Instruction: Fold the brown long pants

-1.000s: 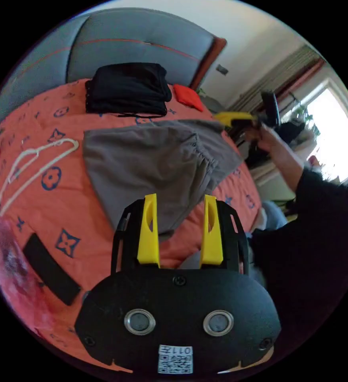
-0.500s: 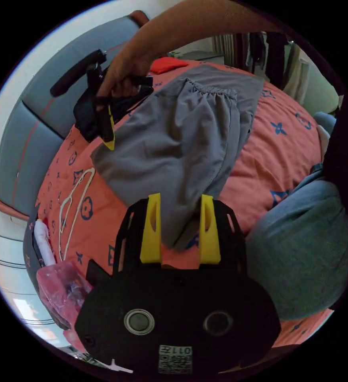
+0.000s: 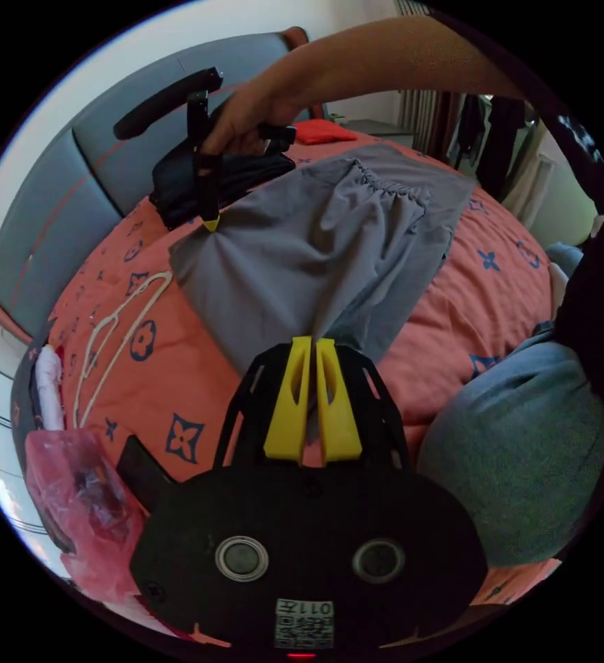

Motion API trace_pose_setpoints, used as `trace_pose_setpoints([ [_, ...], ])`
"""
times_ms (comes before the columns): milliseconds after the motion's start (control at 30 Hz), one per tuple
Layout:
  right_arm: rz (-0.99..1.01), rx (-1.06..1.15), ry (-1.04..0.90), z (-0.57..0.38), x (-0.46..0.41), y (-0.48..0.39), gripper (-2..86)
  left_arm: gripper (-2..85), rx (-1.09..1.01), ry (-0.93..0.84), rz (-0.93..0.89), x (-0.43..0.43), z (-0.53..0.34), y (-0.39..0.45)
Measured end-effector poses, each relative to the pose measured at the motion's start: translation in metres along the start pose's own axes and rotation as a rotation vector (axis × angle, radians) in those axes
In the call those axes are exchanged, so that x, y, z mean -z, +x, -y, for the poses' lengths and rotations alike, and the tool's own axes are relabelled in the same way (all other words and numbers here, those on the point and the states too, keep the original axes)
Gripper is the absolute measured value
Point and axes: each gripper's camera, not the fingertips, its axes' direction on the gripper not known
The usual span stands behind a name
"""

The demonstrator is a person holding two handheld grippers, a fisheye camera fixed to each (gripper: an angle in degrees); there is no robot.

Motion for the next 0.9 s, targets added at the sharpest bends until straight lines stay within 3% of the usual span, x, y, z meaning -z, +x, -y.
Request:
trace_pose_setpoints([
  [167,0.013,0.051,0.136,0.010,0.009,-0.024,2.0,0.1,0.003,-0.044,0.182,0.029,-0.031,-0.013],
  [367,0.065,-0.016,0.171,0.010,-0.024,-0.035,5.4,1.1,0.138,-0.082,0.203,0.031,-0.080,-0.058],
  [433,0.045,-0.051,0.151,-0.001,-0.029,-0.032,12.2,2.1,0.173,-0.057,0.169,0.038,-0.094,-0.071],
  [467,0.020,-0.084,0.120,-0.011,-0.032,-0.027,22.9,3.2,0.171,-0.032,0.109,0.043,-0.101,-0.078],
  [500,0.018,-0.107,0.098,-0.017,-0.033,-0.023,28.2,3.8,0.164,-0.020,0.078,0.045,-0.105,-0.080],
  [567,0.161,-0.115,0.026,-0.055,-0.033,-0.008,26.9,6.5,0.181,0.002,-0.032,0.053,-0.116,-0.096],
  [633,0.198,-0.145,0.118,-0.106,-0.022,-0.004,21.1,8.6,0.222,0.043,-0.143,0.062,-0.127,-0.109],
  [767,0.071,-0.296,0.490,-0.277,-0.009,-0.027,14.5,12.4,0.264,0.385,-0.377,0.098,-0.134,-0.129],
  [900,-0.021,-0.505,0.509,-0.414,-0.051,-0.063,12.7,14.5,0.165,0.516,-0.394,0.105,-0.087,-0.121],
])
